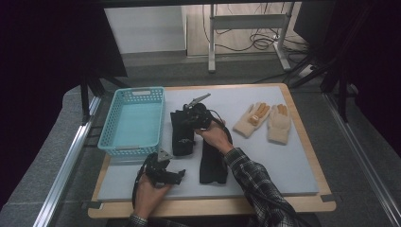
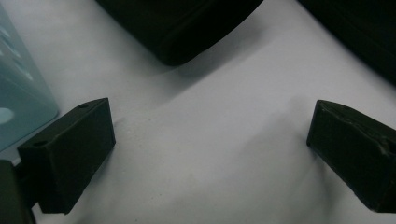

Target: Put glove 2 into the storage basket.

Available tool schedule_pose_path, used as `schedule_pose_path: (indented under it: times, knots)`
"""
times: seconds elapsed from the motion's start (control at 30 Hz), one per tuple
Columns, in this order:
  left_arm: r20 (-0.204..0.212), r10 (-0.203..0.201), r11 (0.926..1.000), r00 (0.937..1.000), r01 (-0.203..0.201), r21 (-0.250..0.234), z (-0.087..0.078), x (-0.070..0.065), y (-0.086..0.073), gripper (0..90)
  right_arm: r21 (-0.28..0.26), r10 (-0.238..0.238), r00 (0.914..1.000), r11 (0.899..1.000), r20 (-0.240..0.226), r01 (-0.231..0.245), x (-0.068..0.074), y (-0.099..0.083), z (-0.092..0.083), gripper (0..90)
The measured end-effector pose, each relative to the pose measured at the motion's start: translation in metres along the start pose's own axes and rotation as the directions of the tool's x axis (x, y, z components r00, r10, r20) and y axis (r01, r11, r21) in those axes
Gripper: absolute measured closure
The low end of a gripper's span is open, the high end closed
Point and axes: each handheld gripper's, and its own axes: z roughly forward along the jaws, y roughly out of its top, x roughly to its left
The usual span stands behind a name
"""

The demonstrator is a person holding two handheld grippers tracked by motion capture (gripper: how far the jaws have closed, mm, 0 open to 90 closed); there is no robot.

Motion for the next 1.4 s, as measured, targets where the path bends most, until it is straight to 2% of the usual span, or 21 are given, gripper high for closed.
schedule_pose_path:
  times: [0.17,0.27,0.43,0.53,0.77,0.9,1.03,1.17,1.3,1.4]
  knots:
    - [0.000,0.000,1.0000,1.0000,0.000,0.000,0.000,0.000,0.000,1.2,-0.021,-0.004,1.0000,1.000,0.007,0.004,0.005,0.001,-0.020,87.9]
    - [0.000,0.001,1.0000,1.0000,-0.001,-0.001,0.000,0.000,0.000,1.2,-0.051,0.006,1.0000,0.999,0.006,-0.006,0.008,0.000,-0.037,87.9]
    - [-0.001,0.001,1.0000,1.0000,-0.001,-0.001,0.000,0.000,0.000,1.2,-0.071,0.001,0.9998,0.997,0.020,0.000,0.014,-0.004,-0.065,87.8]
    - [-0.001,0.001,1.0000,1.0000,-0.001,-0.001,0.000,0.000,0.000,1.2,-0.074,-0.011,0.9991,0.997,0.040,0.014,0.020,-0.011,-0.082,87.8]
    - [-0.001,-0.005,1.0000,1.0000,0.005,-0.007,0.000,0.000,0.000,1.3,-0.077,0.026,0.9967,0.997,0.077,-0.020,0.030,-0.036,-0.117,87.8]
    - [-0.001,-0.010,0.9999,1.0000,0.010,-0.011,0.001,-0.001,0.000,1.3,-0.077,0.024,0.9942,0.997,0.104,-0.016,0.038,-0.049,-0.132,87.8]
    - [-0.002,-0.010,0.9999,0.9999,0.010,-0.009,0.000,-0.001,0.000,1.4,-0.086,0.057,0.9911,0.995,0.120,-0.047,0.047,-0.062,-0.147,87.8]
    - [-0.002,-0.010,0.9999,0.9999,0.010,-0.010,0.001,-0.001,0.000,1.4,-0.094,0.088,0.9888,0.993,0.120,-0.077,0.052,-0.074,-0.146,87.8]
    - [-0.002,-0.001,1.0000,1.0000,0.001,-0.002,0.000,0.000,0.000,1.5,-0.073,0.124,0.9852,0.991,0.118,-0.116,0.049,-0.087,-0.128,87.7]
    - [-0.003,-0.004,1.0000,1.0000,0.004,-0.004,0.000,0.000,0.000,1.5,-0.054,0.131,0.9827,0.991,0.131,-0.125,0.045,-0.095,-0.116,87.6]
